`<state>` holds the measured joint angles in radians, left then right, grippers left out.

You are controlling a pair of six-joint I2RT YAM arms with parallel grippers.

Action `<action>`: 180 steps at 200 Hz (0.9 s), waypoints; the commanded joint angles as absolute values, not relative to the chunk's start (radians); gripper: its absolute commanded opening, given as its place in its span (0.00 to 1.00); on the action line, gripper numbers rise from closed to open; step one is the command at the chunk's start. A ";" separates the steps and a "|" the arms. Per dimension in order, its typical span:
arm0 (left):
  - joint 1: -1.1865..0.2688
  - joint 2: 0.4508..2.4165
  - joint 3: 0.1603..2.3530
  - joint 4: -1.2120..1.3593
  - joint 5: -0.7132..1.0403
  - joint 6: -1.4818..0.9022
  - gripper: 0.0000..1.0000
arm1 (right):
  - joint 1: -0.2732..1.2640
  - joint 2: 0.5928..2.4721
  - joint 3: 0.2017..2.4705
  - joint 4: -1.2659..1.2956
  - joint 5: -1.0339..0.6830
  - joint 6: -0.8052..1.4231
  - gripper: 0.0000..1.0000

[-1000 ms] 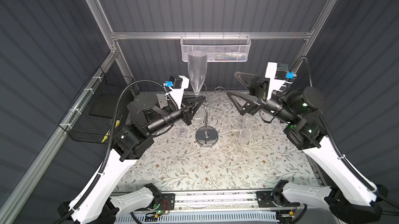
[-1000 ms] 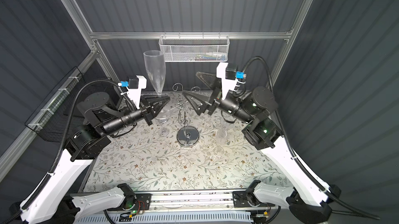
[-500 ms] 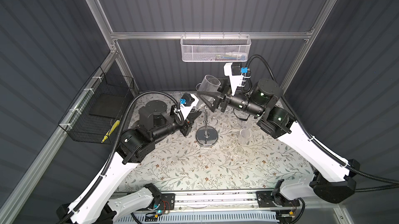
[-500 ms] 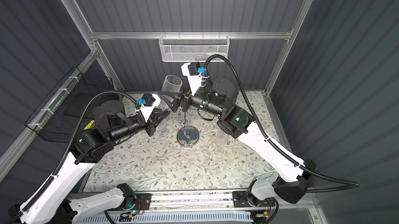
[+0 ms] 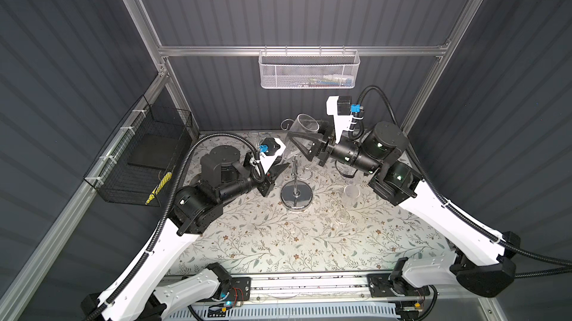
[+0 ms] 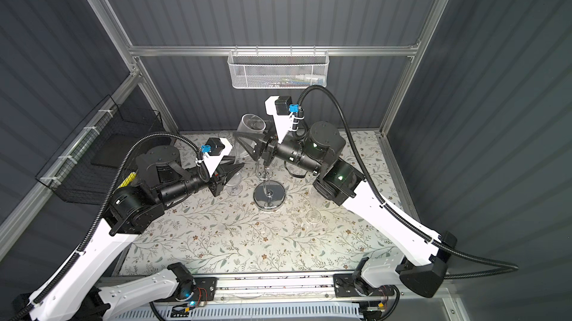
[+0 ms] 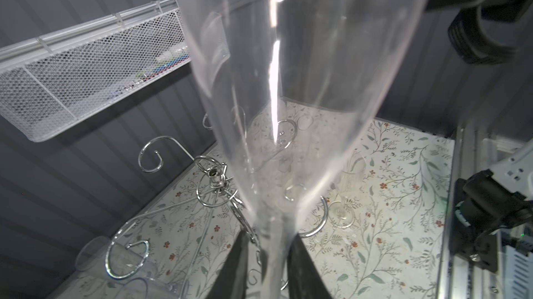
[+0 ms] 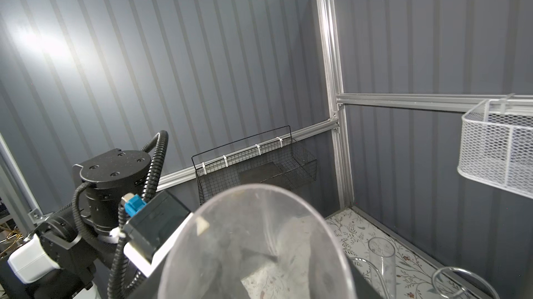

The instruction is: Take the wine glass off the wine glass rack

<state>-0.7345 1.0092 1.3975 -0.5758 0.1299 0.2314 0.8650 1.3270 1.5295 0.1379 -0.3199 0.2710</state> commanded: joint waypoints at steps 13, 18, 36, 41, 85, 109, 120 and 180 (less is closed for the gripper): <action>-0.738 0.966 1.355 -0.551 0.156 0.223 0.51 | 0.862 1.270 1.474 0.225 -0.316 0.255 0.47; -0.737 0.961 1.350 -0.547 0.155 0.219 0.54 | 0.862 1.264 1.466 0.228 -0.316 0.253 0.46; -0.736 0.942 1.342 -0.543 0.126 0.200 0.72 | 0.864 1.238 1.436 0.224 -0.316 0.249 0.44; -0.737 0.932 1.340 -0.539 0.113 0.192 0.79 | 0.864 1.228 1.427 0.219 -0.317 0.250 0.43; -0.737 0.763 1.254 -0.415 -0.005 0.107 1.00 | 0.910 1.060 1.312 0.055 -0.287 0.195 0.40; -0.737 0.685 1.212 -0.387 -0.093 0.091 1.00 | 0.959 0.962 1.233 -0.070 -0.210 0.146 0.39; -0.736 0.661 1.201 -0.389 -0.138 0.086 1.00 | 0.980 0.919 1.180 -0.108 -0.168 0.122 0.39; -0.738 0.593 1.120 -0.379 -0.268 0.035 1.00 | 1.042 0.759 0.776 0.026 0.005 0.070 0.38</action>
<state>-0.7345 0.6106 1.1572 -0.4011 -0.1749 0.0788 1.0264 0.7769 0.8864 -0.0525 -0.0971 0.1173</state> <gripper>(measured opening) 0.996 0.578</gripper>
